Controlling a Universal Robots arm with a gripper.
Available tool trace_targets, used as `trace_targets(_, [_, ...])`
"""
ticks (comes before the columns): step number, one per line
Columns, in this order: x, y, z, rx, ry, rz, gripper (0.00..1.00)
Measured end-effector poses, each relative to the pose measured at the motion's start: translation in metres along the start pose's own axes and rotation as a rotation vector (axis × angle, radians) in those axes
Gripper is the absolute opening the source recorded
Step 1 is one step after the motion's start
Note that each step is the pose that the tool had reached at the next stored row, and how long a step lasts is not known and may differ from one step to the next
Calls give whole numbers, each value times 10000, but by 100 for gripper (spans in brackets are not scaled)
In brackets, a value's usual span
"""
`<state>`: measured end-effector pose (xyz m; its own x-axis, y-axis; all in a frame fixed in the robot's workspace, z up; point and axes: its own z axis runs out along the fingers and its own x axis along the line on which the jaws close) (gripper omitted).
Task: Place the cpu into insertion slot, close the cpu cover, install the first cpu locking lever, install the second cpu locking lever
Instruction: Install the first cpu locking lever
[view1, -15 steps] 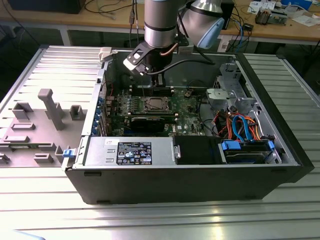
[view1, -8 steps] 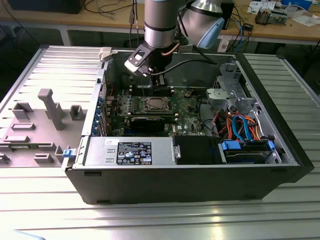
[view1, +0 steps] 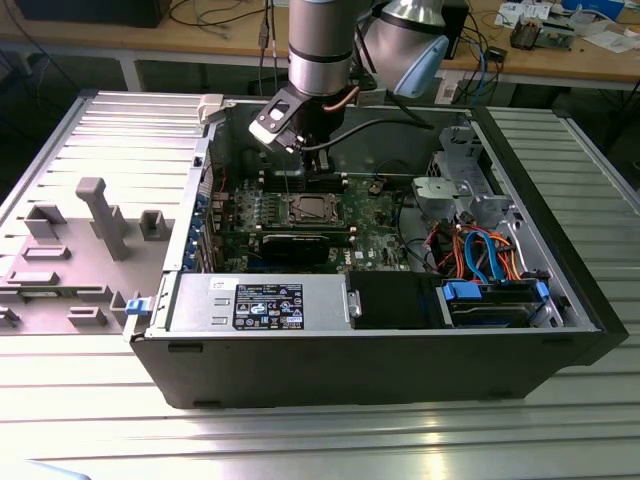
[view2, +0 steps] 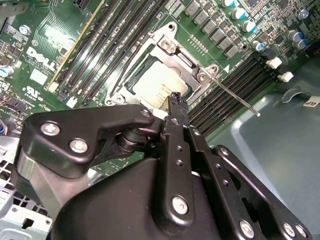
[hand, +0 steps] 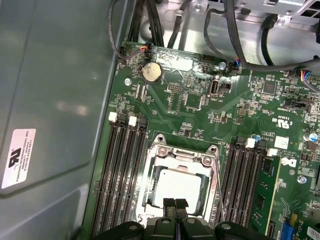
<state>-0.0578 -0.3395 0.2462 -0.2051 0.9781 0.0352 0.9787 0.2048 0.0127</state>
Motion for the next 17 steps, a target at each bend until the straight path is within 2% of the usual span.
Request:
trace_targets(2, [-11,-9,0,0,3,-63,11])
trace_targets(5, [-12,-15,0,16,8,-497,11])
trace_targets(7, [-12,-16,-4,19,9,-513,11])
trace_targets(10, [-10,-15,-45,16,14,-516,11])
trace_targets(15, [-6,-14,-158,17,14,-540,11])
trace_targets(17, [-6,-13,-170,17,16,-579,11])
